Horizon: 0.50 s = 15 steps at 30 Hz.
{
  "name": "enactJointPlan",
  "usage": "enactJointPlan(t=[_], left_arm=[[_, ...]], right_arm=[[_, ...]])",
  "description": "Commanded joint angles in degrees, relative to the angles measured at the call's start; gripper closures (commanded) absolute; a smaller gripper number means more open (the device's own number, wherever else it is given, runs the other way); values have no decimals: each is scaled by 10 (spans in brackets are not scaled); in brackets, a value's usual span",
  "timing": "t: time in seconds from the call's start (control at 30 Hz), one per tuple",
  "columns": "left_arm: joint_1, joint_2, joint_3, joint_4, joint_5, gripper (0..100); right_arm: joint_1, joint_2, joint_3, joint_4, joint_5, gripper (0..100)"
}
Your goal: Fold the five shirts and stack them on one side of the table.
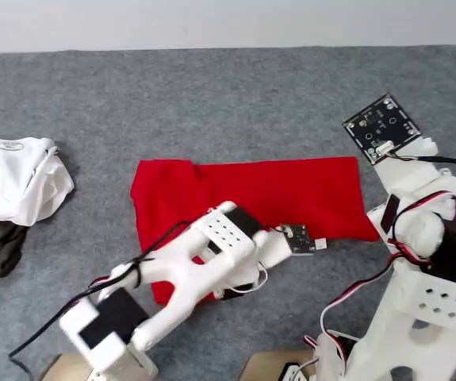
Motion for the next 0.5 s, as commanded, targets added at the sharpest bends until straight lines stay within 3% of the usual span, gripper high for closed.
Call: enactJointPlan(t=[0.0,0.23,0.47], left_arm=[[-50,-78,-16,16,4,994],[-207,-156,-31,-44,-16,994],[-335,-47,-115,-131,-19,993]], right_arm=[[4,-13,-2,22,-4,988],[2,-13,-2,22,-5,988],[1,-12,-1,22,-5,988]])
